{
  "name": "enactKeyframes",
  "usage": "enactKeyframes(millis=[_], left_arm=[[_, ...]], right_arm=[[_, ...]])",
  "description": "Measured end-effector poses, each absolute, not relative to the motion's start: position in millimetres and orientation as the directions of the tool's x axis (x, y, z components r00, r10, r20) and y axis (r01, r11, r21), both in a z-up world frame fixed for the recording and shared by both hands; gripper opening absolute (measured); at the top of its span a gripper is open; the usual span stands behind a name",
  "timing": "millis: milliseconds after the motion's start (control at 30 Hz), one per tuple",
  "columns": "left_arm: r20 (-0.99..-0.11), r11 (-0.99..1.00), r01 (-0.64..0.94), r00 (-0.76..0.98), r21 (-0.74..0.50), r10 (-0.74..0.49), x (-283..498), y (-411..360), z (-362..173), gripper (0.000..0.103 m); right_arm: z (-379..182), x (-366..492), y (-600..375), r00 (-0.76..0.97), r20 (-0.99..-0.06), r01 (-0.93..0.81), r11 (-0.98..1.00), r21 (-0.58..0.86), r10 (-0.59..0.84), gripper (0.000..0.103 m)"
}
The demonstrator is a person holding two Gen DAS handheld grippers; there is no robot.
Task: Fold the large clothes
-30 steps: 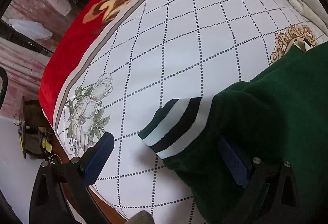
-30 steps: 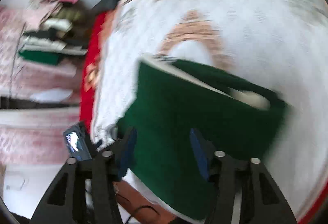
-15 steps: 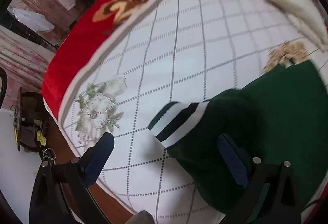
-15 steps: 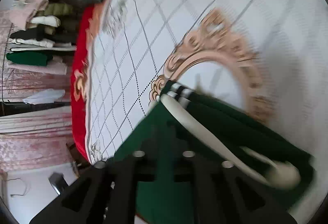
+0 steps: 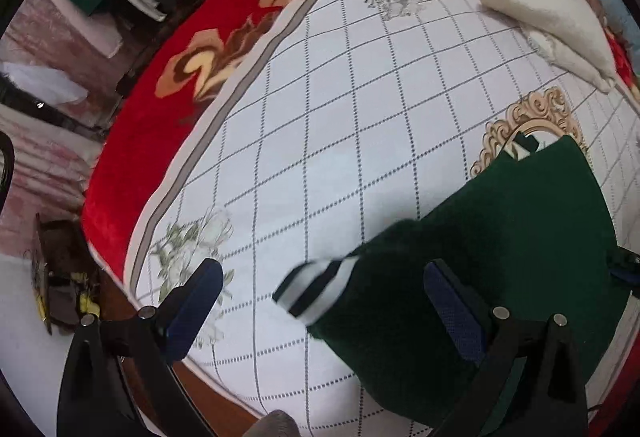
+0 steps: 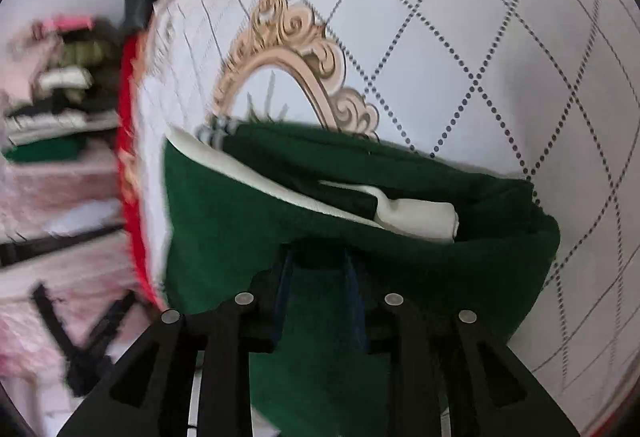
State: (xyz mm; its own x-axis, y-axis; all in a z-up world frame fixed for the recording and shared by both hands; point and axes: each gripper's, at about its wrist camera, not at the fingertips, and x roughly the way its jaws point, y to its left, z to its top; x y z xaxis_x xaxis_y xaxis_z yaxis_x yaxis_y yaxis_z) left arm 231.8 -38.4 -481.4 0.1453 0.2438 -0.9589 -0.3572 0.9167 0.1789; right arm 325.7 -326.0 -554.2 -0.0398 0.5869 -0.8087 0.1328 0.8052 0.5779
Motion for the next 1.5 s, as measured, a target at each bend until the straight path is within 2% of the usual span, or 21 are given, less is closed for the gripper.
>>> enactKeyframes(millis=[67, 100, 167, 233, 333, 500, 567, 667, 900, 933, 967, 1033, 1167, 1200, 1233, 1300, 1333, 1367, 1433, 1500], left_arm=[[-0.971, 0.932, -0.339, 0.152, 0.126, 0.187, 237, -32, -485, 0.103], [-0.977, 0.941, -0.324, 0.150, 0.098, 0.153, 240, -28, -489, 0.103], [-0.984, 0.959, -0.280, 0.156, 0.039, 0.086, 249, -24, -494, 0.103], [-0.988, 0.981, -0.195, 0.153, -0.008, 0.022, 262, -27, -503, 0.103], [-0.991, 0.997, -0.017, 0.109, -0.078, -0.076, 290, -41, -527, 0.103], [-0.979, 0.955, 0.219, 0.008, -0.199, -0.205, 327, -75, -567, 0.103], [-0.967, 0.925, 0.281, -0.043, -0.255, -0.253, 338, -87, -582, 0.103], [-0.946, 0.893, 0.312, -0.074, -0.323, -0.316, 352, -94, -592, 0.103], [-0.891, 0.838, 0.311, -0.079, -0.448, -0.447, 364, -108, -596, 0.101], [-0.883, 0.832, 0.312, -0.059, -0.459, -0.465, 365, -111, -594, 0.093], [-0.874, 0.825, 0.310, -0.045, -0.473, -0.484, 365, -113, -592, 0.074], [-0.872, 0.831, 0.302, 0.000, -0.467, -0.490, 368, -115, -586, 0.067], [-0.868, 0.848, 0.251, 0.051, -0.468, -0.494, 379, -103, -584, 0.039], [-0.862, 0.845, 0.233, 0.048, -0.482, -0.505, 381, -97, -584, 0.038], [-0.852, 0.838, 0.212, 0.037, -0.503, -0.522, 382, -93, -587, 0.038], [-0.850, 0.834, 0.205, 0.015, -0.513, -0.526, 382, -92, -594, 0.050], [-0.849, 0.833, 0.197, 0.000, -0.517, -0.528, 380, -91, -597, 0.066], [-0.839, 0.824, 0.179, -0.017, -0.538, -0.544, 379, -90, -603, 0.070], [-0.827, 0.815, 0.165, -0.006, -0.555, -0.562, 374, -81, -603, 0.070], [-0.823, 0.812, 0.168, 0.012, -0.558, -0.568, 372, -79, -595, 0.065]], right_arm=[[-548, 315, -341, -0.016, -0.780, 0.163, 0.772, 0.615, 0.625, 0.040], [-541, 300, -355, 0.002, -0.770, 0.182, 0.757, 0.628, 0.638, 0.049], [-534, 272, -375, 0.029, -0.753, 0.210, 0.732, 0.648, 0.658, 0.056], [-534, 241, -390, 0.032, -0.746, 0.261, 0.715, 0.648, 0.665, 0.077], [-553, 201, -397, 0.016, -0.761, 0.299, 0.723, 0.623, 0.649, 0.079], [-604, 177, -375, 0.007, -0.674, 0.342, 0.632, 0.696, 0.738, 0.079], [-621, 175, -371, 0.043, -0.622, 0.363, 0.568, 0.739, 0.782, 0.082], [-635, 175, -364, 0.076, -0.574, 0.368, 0.512, 0.776, 0.815, 0.084], [-646, 182, -346, 0.083, -0.529, 0.355, 0.471, 0.807, 0.844, 0.083], [-646, 182, -345, 0.091, -0.524, 0.356, 0.464, 0.811, 0.847, 0.077], [-645, 183, -343, 0.102, -0.529, 0.357, 0.465, 0.810, 0.843, 0.072], [-641, 186, -344, 0.145, -0.514, 0.372, 0.435, 0.820, 0.846, 0.060], [-625, 207, -337, 0.169, -0.511, 0.316, 0.445, 0.838, 0.843, 0.057], [-625, 220, -333, 0.155, -0.516, 0.304, 0.456, 0.836, 0.842, 0.058], [-626, 227, -333, 0.133, -0.530, 0.297, 0.477, 0.827, 0.837, 0.068], [-634, 238, -329, 0.075, -0.564, 0.297, 0.521, 0.800, 0.823, 0.078], [-638, 240, -327, 0.059, -0.557, 0.304, 0.517, 0.801, 0.828, 0.082], [-645, 243, -323, 0.038, -0.527, 0.312, 0.491, 0.813, 0.849, 0.083], [-648, 246, -317, 0.023, -0.509, 0.308, 0.478, 0.822, 0.860, 0.091], [-647, 249, -307, 0.012, -0.527, 0.287, 0.502, 0.816, 0.850, 0.089]])
